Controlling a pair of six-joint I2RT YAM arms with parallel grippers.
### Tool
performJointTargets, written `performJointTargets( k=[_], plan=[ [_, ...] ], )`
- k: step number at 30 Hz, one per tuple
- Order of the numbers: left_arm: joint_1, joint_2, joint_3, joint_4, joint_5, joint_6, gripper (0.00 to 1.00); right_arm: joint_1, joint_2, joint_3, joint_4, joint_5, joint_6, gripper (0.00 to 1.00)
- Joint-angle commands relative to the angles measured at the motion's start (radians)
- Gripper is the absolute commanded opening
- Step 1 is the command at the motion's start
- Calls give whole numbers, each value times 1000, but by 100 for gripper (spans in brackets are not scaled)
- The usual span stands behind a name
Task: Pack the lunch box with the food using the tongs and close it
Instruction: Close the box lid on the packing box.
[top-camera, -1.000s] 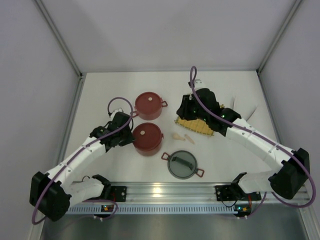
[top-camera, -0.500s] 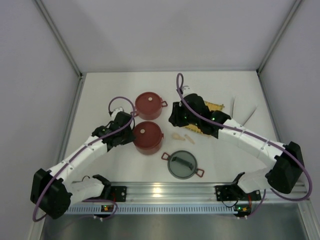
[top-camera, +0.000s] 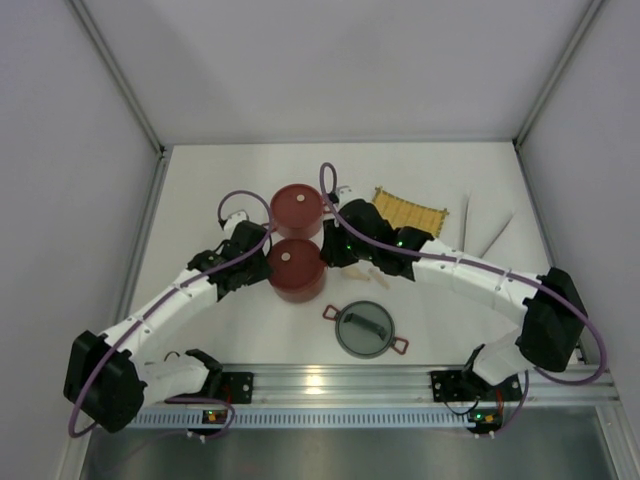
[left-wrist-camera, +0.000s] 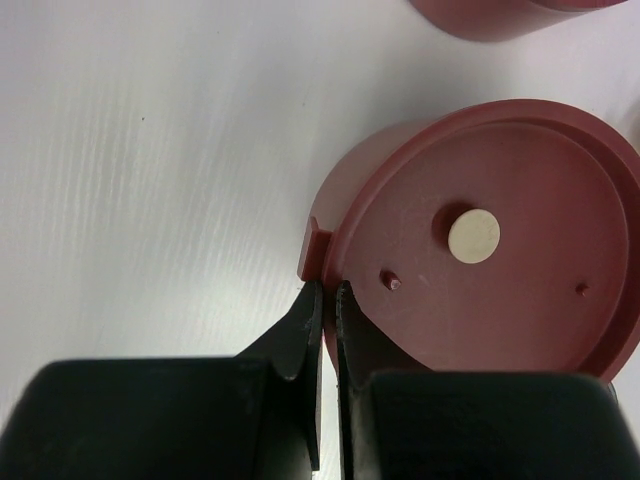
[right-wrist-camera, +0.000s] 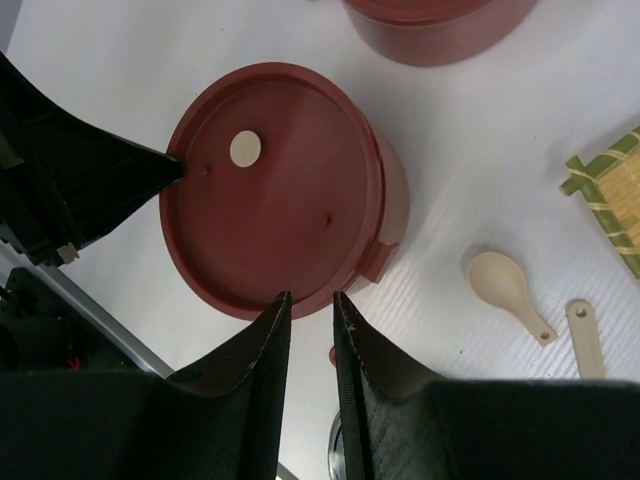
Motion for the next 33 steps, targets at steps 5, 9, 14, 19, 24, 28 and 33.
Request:
performJointTargets(
  k=[5,9,14,19,24,28,33],
  plan=[
    [-2,69,-54,-102,-12,22,5,38,107,54,137,-26,22,23],
    [0,71,-47,-113,-16,25,5,38,198,60,160,-19,26,21],
    [-2,68,-27,-137,-33,38,7,38,281,26,154,26,55,20],
    [-2,72,-7,-151,-48,48,16,38,286,5,157,37,66,19],
    [-2,85,-11,-146,-55,46,17,38,261,18,142,55,54,19],
    [-2,89,-21,-145,-55,42,18,37,215,41,130,78,42,19],
    [-2,91,-16,-149,-59,40,22,35,135,60,141,112,19,18]
  ],
)
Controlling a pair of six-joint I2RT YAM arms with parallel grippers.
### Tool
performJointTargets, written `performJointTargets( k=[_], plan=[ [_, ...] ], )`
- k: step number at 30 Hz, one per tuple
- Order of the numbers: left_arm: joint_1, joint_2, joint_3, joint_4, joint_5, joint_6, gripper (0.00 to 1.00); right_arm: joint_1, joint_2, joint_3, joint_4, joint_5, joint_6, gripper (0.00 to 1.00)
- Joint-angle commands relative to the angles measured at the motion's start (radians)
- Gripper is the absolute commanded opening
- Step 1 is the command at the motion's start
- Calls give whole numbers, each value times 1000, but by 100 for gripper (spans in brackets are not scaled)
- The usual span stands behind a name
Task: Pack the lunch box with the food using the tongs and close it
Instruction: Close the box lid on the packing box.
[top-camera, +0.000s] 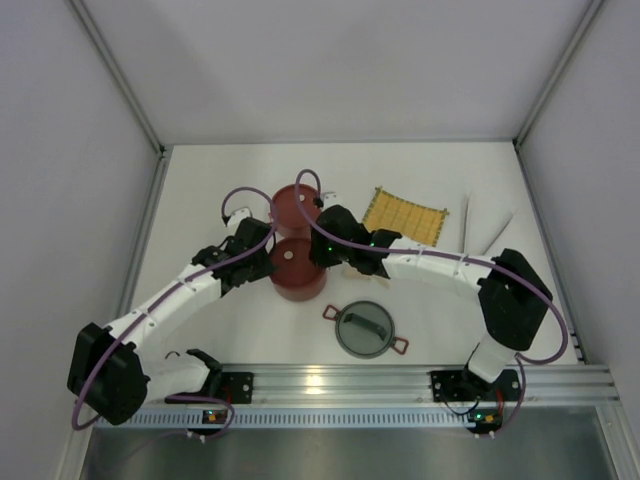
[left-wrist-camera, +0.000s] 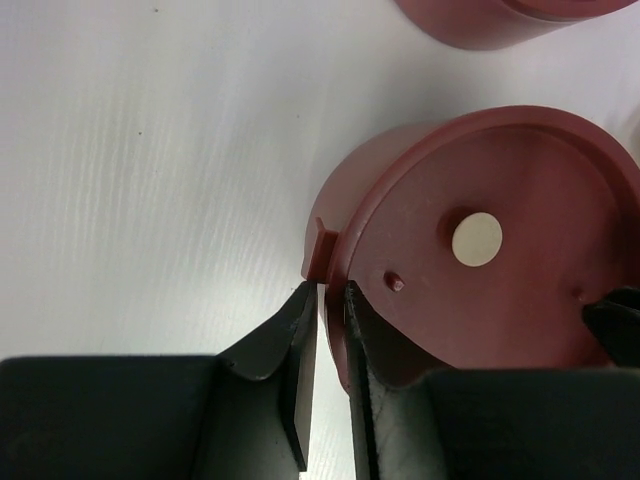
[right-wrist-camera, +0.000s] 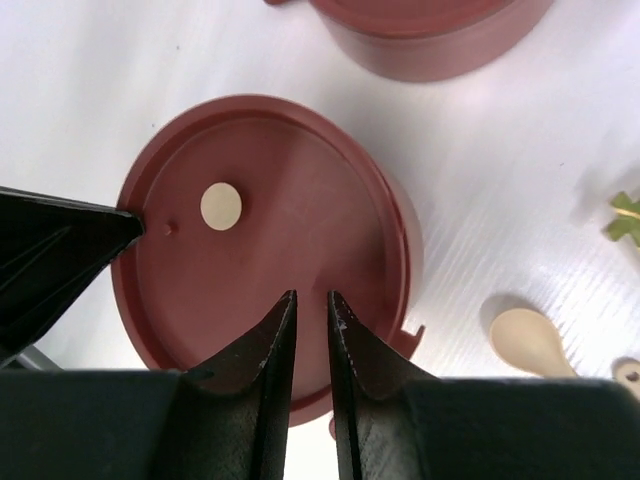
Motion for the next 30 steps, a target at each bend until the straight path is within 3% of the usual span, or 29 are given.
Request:
performJointTargets(
  k=[1,12,30],
  plan=[
    [5,55,-45,-156,-42,27,23,13,-103,47,-12,72,-32,18],
    [6,60,-23,-173,-53,31,31,12,-195,75,-24,76,-49,16],
    [5,64,-23,-173,-55,33,32,10,-126,-186,126,9,43,15]
  ],
)
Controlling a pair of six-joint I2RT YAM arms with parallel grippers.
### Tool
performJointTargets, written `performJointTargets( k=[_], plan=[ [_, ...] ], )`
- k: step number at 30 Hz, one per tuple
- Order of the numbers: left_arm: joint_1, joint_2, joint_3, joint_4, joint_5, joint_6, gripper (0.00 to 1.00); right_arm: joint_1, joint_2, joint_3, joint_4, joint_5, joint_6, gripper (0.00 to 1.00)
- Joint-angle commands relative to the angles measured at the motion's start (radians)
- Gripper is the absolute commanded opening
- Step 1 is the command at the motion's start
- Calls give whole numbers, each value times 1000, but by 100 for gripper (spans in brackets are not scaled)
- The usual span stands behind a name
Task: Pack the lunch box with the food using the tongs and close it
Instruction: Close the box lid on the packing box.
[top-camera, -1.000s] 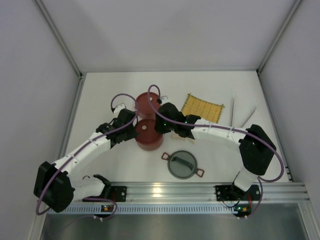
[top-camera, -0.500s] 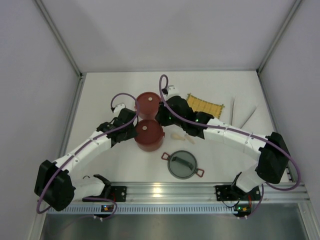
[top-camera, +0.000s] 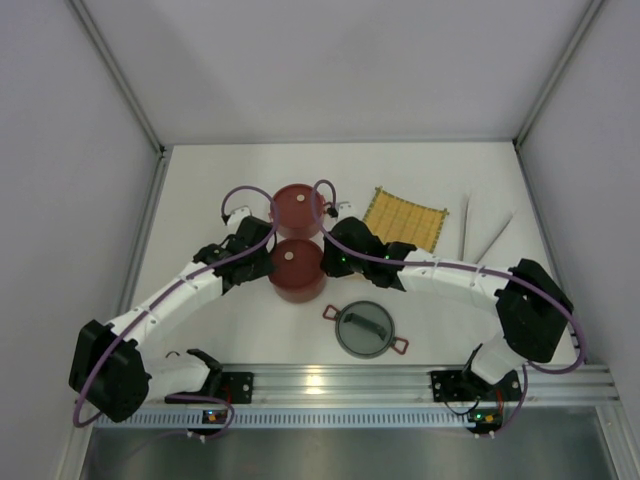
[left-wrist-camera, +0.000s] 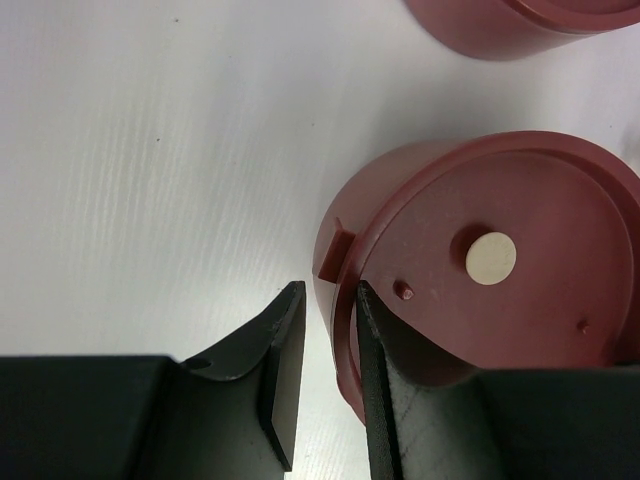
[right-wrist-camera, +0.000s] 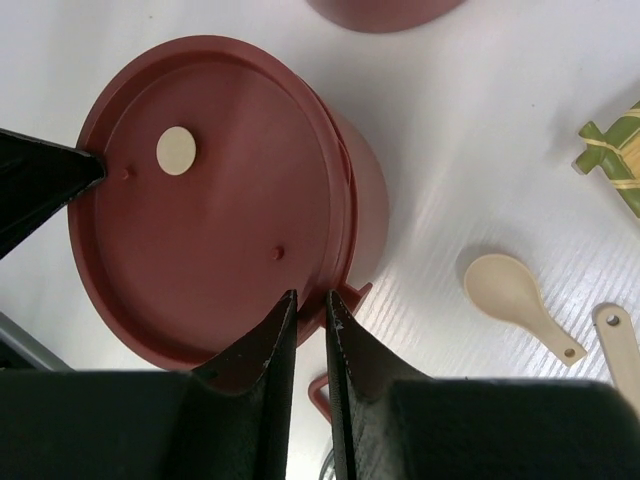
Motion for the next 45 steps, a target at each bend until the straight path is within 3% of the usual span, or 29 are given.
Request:
performJointTargets(
  k=[1,21,32,39,45],
  plan=[
    [6,45,-42,-158,-20,27,32,12,6,-17,78,-9,20,15],
    [5,42,-111,-104,-3,-6,38,10,18,-27,52,0,15,15],
    [6,-85,22,-85,3,46,46,10,25,-14,35,1,8,15],
    [5,-186,24,27,58,73,48,10,31,-1,26,0,6,15],
    [6,-177,39,55,75,90,48,10,35,3,22,0,6,15]
  ],
)
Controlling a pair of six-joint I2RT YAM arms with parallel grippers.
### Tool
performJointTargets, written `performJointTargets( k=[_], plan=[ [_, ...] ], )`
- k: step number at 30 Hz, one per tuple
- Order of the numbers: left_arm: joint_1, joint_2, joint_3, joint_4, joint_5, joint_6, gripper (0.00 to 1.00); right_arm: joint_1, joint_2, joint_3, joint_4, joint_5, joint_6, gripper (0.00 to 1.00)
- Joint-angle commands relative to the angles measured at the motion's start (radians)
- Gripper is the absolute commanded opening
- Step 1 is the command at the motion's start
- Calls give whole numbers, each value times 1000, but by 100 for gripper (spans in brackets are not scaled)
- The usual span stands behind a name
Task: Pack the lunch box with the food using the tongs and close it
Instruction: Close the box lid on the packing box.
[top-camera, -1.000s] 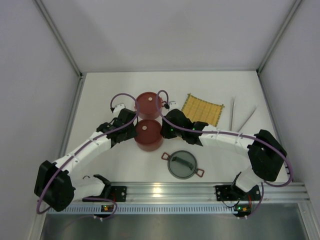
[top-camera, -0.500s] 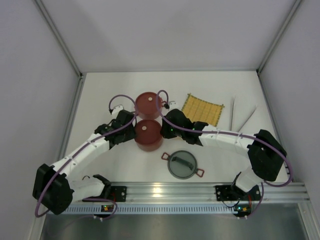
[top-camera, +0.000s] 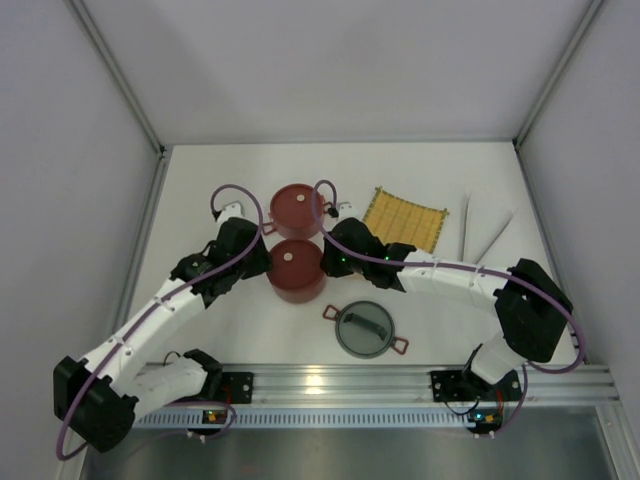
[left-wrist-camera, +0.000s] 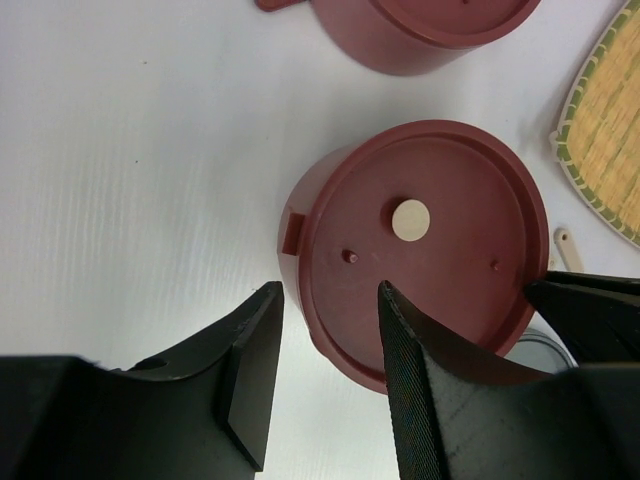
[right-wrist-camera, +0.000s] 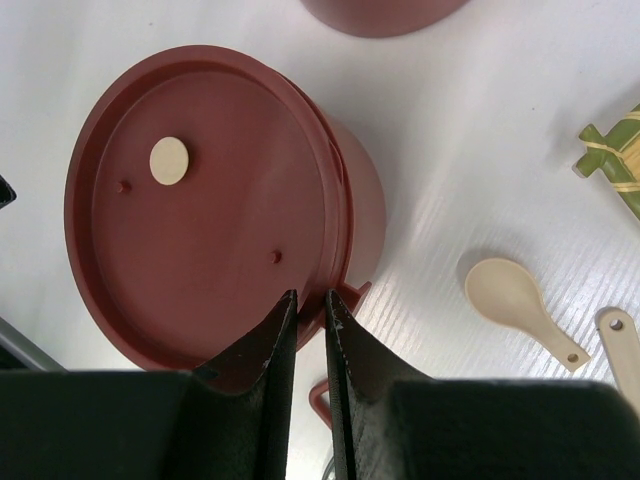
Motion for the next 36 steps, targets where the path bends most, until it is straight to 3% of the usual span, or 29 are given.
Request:
performJointTargets(
  k=[1,14,24,32,36],
  plan=[
    [3,14,42,51,18,30,48,11,31,15,-8,-10,-1,15],
    [3,246,-7,-6,-28,-1,44,11,-2,24,-77,31,-13,18],
    [2,275,5,-42,-60,-1,44,11,-57,98,-97,45,-33,22],
    [3,287,8,-43,-57,1,44,9,-61,210,-100,45,-50,16],
    [2,289,8,-39,-53,1,44,6,13,236,-87,8,-42,11]
  ],
)
